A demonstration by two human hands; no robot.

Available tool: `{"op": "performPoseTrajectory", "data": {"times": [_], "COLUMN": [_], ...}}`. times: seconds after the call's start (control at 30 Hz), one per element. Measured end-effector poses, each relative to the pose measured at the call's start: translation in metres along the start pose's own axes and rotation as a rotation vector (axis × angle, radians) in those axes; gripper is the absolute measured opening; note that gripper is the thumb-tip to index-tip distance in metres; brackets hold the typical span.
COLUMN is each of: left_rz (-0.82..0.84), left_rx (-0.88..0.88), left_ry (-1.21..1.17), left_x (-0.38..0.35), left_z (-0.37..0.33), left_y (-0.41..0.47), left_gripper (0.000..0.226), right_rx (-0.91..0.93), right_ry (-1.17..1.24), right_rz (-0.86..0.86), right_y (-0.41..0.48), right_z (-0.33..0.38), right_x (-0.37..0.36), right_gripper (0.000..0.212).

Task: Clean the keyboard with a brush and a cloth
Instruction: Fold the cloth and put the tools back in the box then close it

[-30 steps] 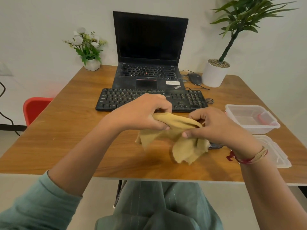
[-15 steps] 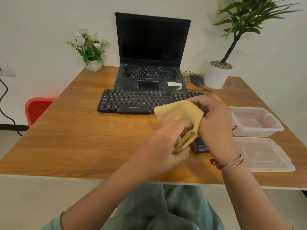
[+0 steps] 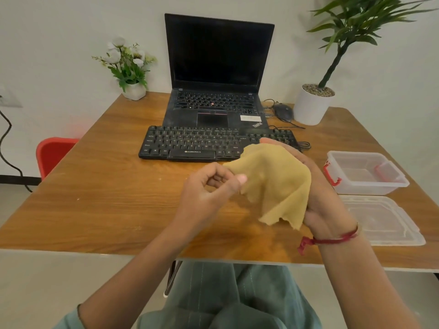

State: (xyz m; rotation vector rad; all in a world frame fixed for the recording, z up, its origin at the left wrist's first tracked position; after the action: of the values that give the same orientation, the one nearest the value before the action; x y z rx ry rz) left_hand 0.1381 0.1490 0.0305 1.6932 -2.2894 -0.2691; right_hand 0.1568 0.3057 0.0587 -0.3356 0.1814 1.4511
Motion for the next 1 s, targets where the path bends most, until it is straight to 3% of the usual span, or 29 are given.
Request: {"op": "performPoseTrajectory", "data": {"times": [0.1, 0.23, 0.37, 0.6, 0.67, 0.77, 0.83, 1.0], "left_rz": [-0.009, 0.253, 0.246, 0.063, 0.055, 0.051, 0.042, 0.010], "left_rx": [0.301, 0.574, 0.694, 0.485, 0.406, 0.293, 0.250, 0.209], "left_ry": [0.016, -0.299, -0.592, -0.488, -0.427, -0.339, -0.305, -0.191], "left_x": [0.003, -0.016, -0.021, 0.006, 0.012, 0.018, 0.023, 0.041], "left_z": [0.025, 0.042, 0.036, 0.031, 0.026, 0.019, 0.015, 0.007], "left_y": [-0.001, -0.003, -0.004, 0.015, 0.016, 0.017, 0.017, 0.019], "left_gripper": [0.048, 0.081, 0.063, 0.042, 0.038, 0.028, 0.026, 0.032], "right_rx": [-0.001, 0.058, 0.066, 0.030, 0.014, -0.119, -0.219, -0.072], "right_ry": [0.046, 0.066, 0.072, 0.246, 0.168, -0.096, -0.146, 0.268], "right_rz": [-0.011, 0.070, 0.152, 0.201, 0.143, 0.060, 0.071, -0.035], "right_y": [0.002, 0.002, 0.005, 0.006, 0.008, 0.012, 0.010, 0.015], "right_z": [-0.002, 0.000, -0.004, -0.005, -0.006, -0.021, -0.032, -0.024], "right_x": [-0.003, -0.012, -0.014, -0.003, 0.001, 0.007, 0.006, 0.011], "right_gripper": [0.055, 0.081, 0.069, 0.051, 0.042, 0.053, 0.066, 0.093]}}
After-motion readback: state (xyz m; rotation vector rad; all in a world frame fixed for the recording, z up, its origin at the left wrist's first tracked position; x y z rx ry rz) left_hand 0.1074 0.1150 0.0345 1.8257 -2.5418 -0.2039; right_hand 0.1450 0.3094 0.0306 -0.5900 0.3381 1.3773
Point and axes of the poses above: each hand's wrist, its own y-axis towards the middle knuckle, its own x-axis out of the back of the hand, z = x × y, the point moved 6 cm from there along y, towards the middle knuckle, and after that the axes turned 1 degree about y, right-handed, at the moved point
